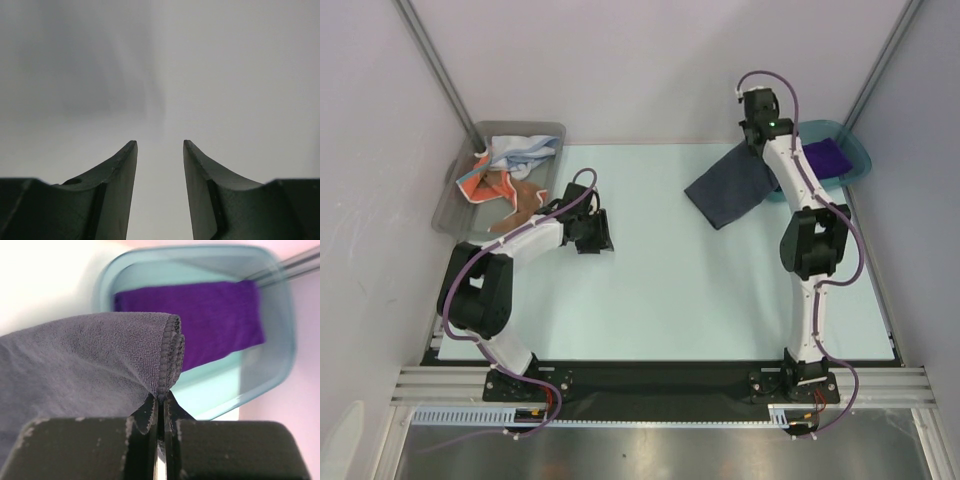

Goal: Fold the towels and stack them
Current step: Neatly place the folded towel into the bin

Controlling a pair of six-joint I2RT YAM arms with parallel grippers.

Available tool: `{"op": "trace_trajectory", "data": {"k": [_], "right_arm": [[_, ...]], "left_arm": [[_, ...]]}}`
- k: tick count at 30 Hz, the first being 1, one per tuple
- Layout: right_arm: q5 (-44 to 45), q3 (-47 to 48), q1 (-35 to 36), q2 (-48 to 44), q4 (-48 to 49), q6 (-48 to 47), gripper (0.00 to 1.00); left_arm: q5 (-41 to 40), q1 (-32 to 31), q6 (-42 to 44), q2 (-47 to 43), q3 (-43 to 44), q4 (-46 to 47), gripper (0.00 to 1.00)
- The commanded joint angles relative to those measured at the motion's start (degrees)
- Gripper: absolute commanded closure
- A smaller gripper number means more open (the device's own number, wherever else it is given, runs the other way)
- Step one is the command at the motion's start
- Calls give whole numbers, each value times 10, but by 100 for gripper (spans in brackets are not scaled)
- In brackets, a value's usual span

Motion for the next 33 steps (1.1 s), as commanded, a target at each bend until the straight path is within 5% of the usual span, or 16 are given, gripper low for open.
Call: {"op": "trace_trajectory", "data": {"k": [1,20,33], "right_arm": [[22,63,-36,19,12,-19,100],[-27,152,-171,98,136,-33,100],[-79,161,-201,148,231,-57,100]], "left_arm": [[14,4,9,-24,22,0,52],[71,3,29,-43,64,-37,50],[99,3,38,-50,99,-52,48]]}}
